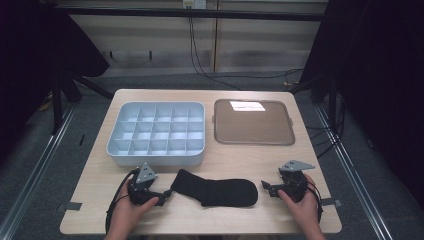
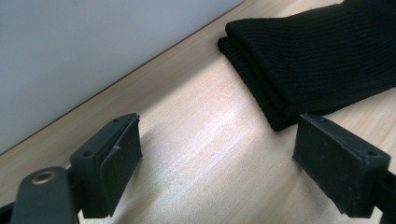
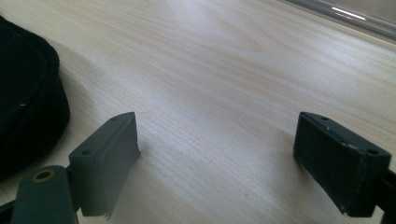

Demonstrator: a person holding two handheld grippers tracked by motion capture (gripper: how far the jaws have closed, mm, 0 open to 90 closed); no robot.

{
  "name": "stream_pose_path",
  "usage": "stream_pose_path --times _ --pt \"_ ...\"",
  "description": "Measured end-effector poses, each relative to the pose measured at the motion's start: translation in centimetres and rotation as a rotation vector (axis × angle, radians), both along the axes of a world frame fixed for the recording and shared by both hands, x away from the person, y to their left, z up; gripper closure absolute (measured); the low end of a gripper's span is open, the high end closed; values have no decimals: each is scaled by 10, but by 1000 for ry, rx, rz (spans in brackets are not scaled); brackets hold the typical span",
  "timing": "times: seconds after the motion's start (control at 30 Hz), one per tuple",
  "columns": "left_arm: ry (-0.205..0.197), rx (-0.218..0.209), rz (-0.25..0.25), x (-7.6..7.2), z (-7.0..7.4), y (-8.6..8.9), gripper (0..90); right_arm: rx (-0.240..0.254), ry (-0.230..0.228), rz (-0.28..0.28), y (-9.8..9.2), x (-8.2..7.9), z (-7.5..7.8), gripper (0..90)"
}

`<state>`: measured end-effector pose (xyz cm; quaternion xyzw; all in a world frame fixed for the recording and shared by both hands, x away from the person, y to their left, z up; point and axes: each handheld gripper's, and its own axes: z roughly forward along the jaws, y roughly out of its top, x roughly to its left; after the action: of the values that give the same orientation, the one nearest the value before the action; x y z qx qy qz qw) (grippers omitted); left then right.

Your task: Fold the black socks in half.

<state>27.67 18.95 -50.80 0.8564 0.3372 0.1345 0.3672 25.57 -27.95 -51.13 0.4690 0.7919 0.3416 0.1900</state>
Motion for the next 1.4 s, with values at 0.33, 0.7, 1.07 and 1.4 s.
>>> stream_pose_path --times 0.33,0.7,1.07,1.4 --pt "0 0 0 0 0 0 144 4 3 -14 1 -1 0 153" --pt "1 3 3 0 0 0 144 56 -21 21 5 1 17 408" --pt "0 2 9 -1 0 0 144 71 -7 161 25 -10 37 747" --pt "-2 -1 20 -2 0 0 144 88 10 343 54 -19 49 900"
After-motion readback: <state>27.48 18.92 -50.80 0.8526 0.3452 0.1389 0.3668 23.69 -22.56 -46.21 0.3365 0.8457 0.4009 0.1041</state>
